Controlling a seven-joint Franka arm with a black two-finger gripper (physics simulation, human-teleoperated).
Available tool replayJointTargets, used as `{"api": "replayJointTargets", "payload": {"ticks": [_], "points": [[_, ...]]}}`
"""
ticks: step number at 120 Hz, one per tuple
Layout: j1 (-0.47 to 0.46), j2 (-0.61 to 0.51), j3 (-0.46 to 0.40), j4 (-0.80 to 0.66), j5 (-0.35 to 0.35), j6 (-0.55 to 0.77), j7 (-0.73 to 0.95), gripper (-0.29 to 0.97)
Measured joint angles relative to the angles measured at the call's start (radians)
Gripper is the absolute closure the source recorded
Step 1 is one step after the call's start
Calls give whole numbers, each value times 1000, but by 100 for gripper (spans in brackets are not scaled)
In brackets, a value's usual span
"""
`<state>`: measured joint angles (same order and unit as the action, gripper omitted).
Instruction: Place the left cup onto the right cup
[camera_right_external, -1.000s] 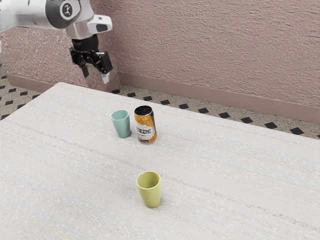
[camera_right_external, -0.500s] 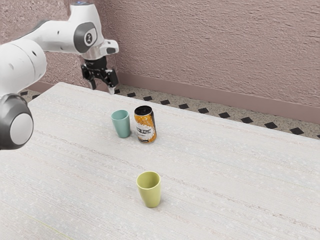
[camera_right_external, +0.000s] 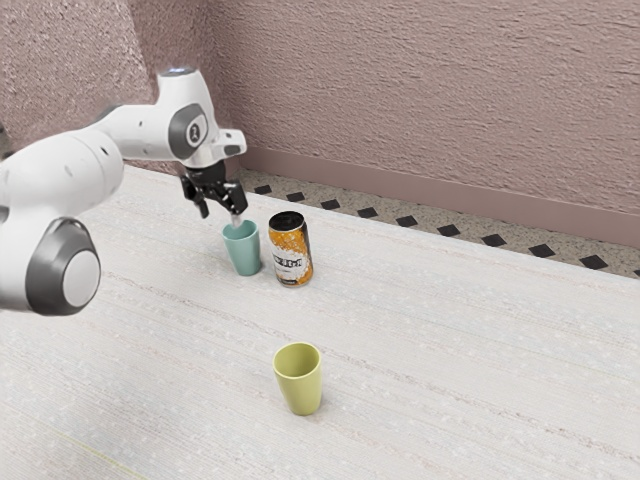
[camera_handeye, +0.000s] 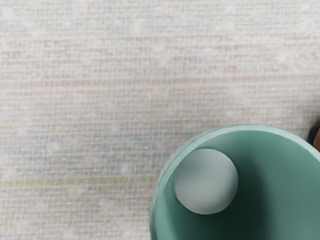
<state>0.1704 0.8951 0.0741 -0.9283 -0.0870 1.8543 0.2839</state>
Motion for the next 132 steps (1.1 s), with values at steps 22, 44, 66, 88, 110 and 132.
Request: {"api": "replayJointTargets", "payload": {"ticks": [22, 44, 66, 88, 110, 132], "points": [[3, 43, 1, 1, -20, 49, 15, 0], [7, 63, 2, -6, -36, 88, 26, 20], [9, 65, 1, -7, -43, 109, 34, 58], [9, 63, 1, -8, -43, 117, 40, 72], [9, 47, 1, -16, -43, 119, 44, 76], [9, -36, -2, -98, -42, 118, 45, 77]]}}
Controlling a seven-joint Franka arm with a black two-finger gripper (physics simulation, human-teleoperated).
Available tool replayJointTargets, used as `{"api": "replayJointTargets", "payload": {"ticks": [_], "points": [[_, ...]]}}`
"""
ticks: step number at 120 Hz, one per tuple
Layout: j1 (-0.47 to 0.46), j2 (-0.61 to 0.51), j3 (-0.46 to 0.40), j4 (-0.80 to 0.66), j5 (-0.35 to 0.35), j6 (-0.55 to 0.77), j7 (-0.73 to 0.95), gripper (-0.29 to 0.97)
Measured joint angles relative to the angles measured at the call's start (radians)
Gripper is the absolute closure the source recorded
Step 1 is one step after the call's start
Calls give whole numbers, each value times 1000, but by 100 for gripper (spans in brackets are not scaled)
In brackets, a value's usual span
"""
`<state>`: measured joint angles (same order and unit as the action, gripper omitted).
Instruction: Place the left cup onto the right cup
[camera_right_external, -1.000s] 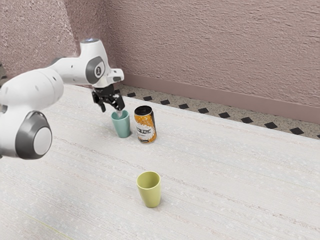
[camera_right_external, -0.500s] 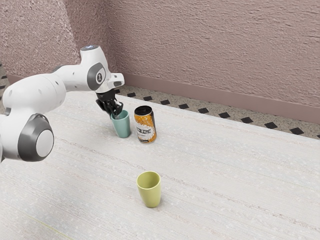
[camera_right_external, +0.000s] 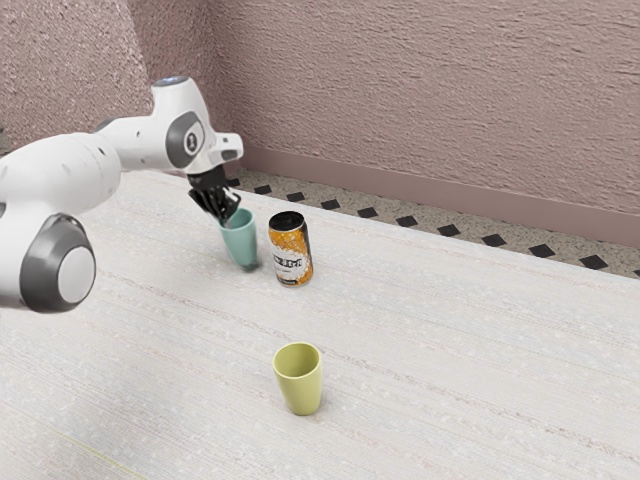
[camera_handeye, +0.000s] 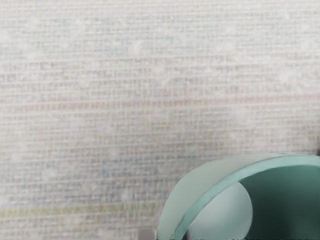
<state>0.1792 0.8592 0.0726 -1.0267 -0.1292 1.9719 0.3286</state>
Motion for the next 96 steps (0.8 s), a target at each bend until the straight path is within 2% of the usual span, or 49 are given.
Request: {"api": "replayJointTargets", "payload": {"ticks": [21, 45, 74, 96], "points": [[-35, -260, 0, -296, 3, 2, -1, 78], [-114, -482, 0, -549, 15, 4, -3, 78], [-242, -659, -1, -718, 41, -2, -6, 78], [-299, -753, 0, -819, 47, 2, -11, 78]]}}
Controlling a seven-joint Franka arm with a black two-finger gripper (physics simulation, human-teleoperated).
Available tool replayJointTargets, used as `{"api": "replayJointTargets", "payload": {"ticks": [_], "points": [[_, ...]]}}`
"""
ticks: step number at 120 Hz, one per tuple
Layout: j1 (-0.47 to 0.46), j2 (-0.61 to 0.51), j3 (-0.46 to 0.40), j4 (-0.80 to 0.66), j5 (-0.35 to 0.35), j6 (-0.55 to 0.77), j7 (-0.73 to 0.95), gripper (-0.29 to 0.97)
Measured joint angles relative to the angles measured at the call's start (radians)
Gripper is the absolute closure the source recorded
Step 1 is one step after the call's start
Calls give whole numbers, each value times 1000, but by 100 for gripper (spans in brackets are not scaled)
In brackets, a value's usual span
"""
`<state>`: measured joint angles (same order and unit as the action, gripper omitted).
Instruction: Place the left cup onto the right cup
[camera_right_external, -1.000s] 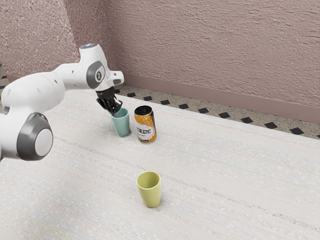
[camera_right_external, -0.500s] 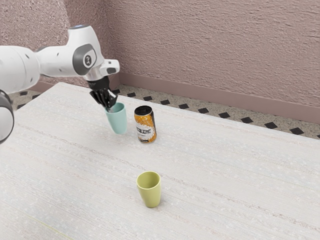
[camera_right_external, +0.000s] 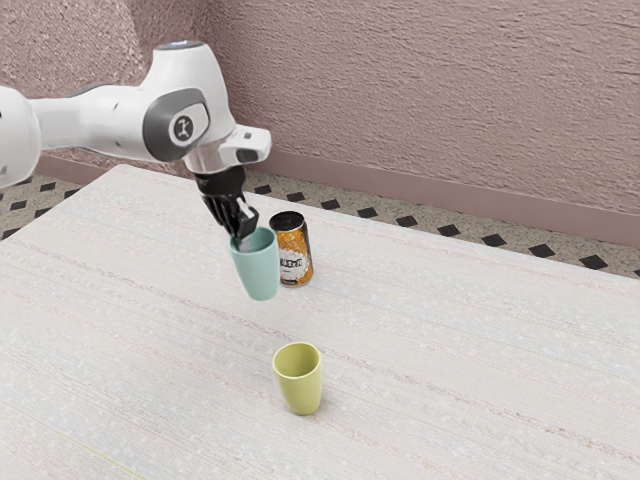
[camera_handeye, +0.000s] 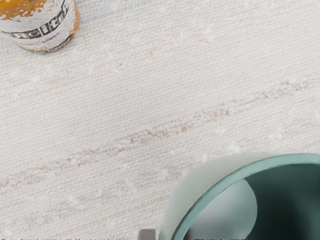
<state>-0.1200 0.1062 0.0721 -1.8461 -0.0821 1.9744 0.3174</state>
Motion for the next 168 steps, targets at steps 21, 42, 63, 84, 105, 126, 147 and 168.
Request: {"api": "replayJointTargets", "payload": {"ticks": [21, 42, 63, 84, 105, 126, 147, 168], "points": [[-51, -56, -2, -64, 1, 6, -5, 78], [-110, -56, -4, -103, -2, 44, -20, 78], [-131, -27, -4, -111, -2, 73, -43, 78], [-130, -53, -8, -173, -3, 88, -61, 78], [-140, -49, -25, -179, -3, 95, -76, 78], [-169, -55, -28, -187, -3, 106, -90, 78], [-183, -78, -28, -222, -3, 110, -104, 78], [-183, -84, -27, -227, -1, 112, -114, 78]]}}
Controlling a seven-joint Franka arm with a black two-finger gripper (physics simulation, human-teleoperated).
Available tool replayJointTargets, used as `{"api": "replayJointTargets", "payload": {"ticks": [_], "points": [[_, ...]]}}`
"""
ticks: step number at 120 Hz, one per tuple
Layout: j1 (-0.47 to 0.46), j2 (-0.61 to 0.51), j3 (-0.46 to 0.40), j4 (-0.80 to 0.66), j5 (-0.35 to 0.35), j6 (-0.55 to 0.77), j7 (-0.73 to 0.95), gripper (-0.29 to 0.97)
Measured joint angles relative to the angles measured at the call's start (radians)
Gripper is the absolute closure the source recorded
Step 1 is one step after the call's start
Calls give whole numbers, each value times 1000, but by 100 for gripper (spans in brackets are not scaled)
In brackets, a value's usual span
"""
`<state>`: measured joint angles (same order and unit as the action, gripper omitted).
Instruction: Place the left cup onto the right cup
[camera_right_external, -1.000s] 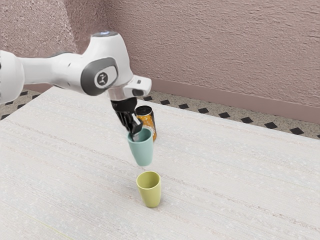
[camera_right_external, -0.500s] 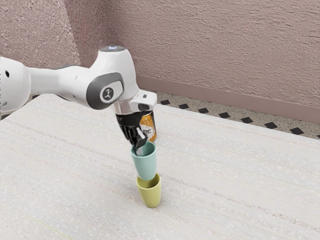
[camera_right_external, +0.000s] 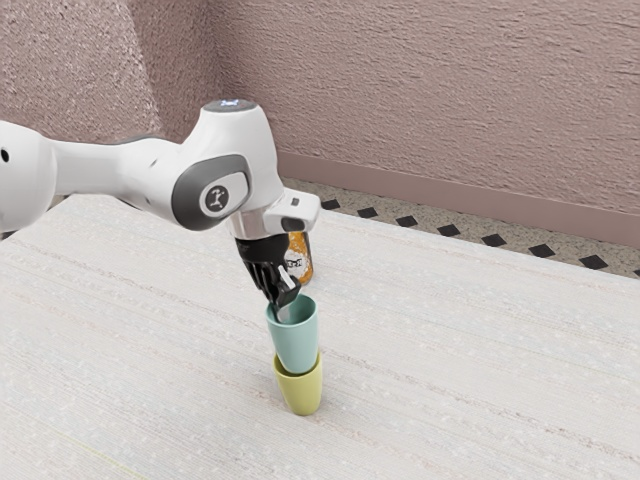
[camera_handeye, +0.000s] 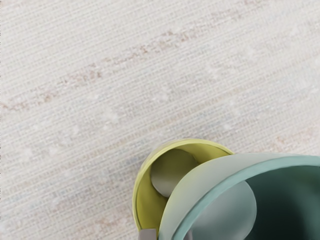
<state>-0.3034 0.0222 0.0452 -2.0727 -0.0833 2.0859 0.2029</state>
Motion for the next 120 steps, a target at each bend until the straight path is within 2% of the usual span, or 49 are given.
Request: {"api": "replayJointTargets", "payload": {"ticks": [24, 64, 93, 105, 120], "points": [[9, 5, 0, 4, 2, 1, -9, 78], [11, 74, 0, 10, 7, 16, -20, 78], [1, 74, -1, 5, 2, 37, -21, 31], [1, 41, -1, 1, 2, 35, -22, 19], [1, -23, -1, 0, 2, 15, -22, 11]]}}
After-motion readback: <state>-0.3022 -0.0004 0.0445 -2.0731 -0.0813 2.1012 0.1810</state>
